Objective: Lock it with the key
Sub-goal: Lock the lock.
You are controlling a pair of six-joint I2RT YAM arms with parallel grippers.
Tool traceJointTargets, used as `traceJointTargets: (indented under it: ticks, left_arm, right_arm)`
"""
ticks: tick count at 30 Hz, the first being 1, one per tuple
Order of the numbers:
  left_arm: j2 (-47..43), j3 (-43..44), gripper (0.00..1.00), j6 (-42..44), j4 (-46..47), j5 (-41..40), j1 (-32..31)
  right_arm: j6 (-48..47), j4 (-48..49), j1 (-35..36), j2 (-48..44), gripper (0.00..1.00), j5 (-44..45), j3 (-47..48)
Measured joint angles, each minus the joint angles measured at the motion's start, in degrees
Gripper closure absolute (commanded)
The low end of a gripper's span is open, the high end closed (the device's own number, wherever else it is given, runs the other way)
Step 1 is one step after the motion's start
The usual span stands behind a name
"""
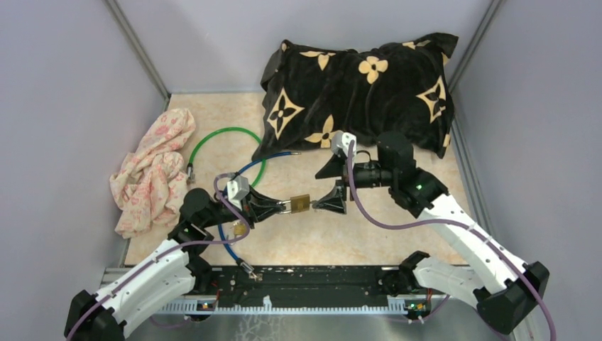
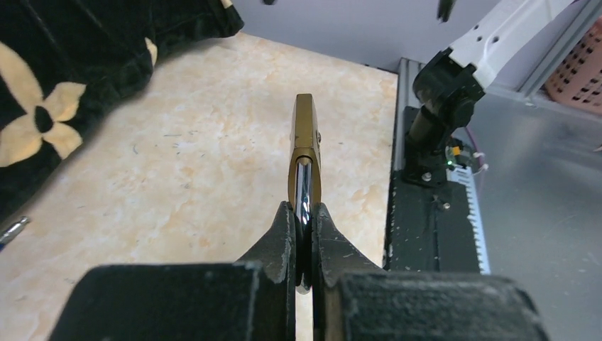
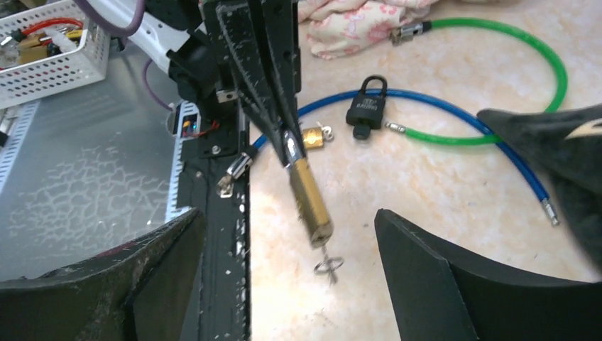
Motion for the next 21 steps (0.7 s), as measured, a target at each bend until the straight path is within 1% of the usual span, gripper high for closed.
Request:
traceJointTargets:
  ticks: [2, 3, 6, 10, 12, 15, 19, 21]
  left_arm:
    - [-0.79, -0.39, 1.0, 1.46, -0.87, 0.09, 0.35]
    - [-1.05, -0.61, 1.0, 2.03, -1.03, 0.26, 0.44]
    - [-1.42, -0.81, 1.0, 2.99, -1.38, 0.83, 0.44]
    - [-1.49, -0.85, 1.0, 3.21, -1.84, 1.31, 0.44]
    - [-1.49, -0.85, 1.0, 3.17, -1.9, 1.44, 0.44]
    - [-1.44, -0.85, 1.0, 3.1, -1.95, 1.53, 0.44]
    - [-1.44, -0.85, 1.0, 2.95, -2.19, 1.57, 0.44]
    - [-1.4, -0.85, 1.0, 2.95, -2.19, 1.66, 0.44]
  right_arm:
    - [-1.57, -1.53, -0.04, -2.05, 0.4, 1.05, -0.81]
    - [-2.14, -1.99, -0.04, -2.67, 0.44, 1.38, -1.46]
    - [-3.06, -3.21, -0.04, -2.51, 0.47, 2.43, -3.37]
    - [-3.34, -3.58, 0.74, 0.31, 0.51, 4.35, -5.42]
    - [-3.76, -3.56, 1.97, 1.95, 0.57, 5.35, -5.55]
    - [-4.9, -3.43, 3.67, 3.98, 0.74, 6.38, -5.53]
    - [-6.01, -3.85, 4.24, 5.68, 0.75, 7.52, -5.53]
    - [-6.43, -3.91, 4.28, 6.03, 0.79, 8.04, -5.53]
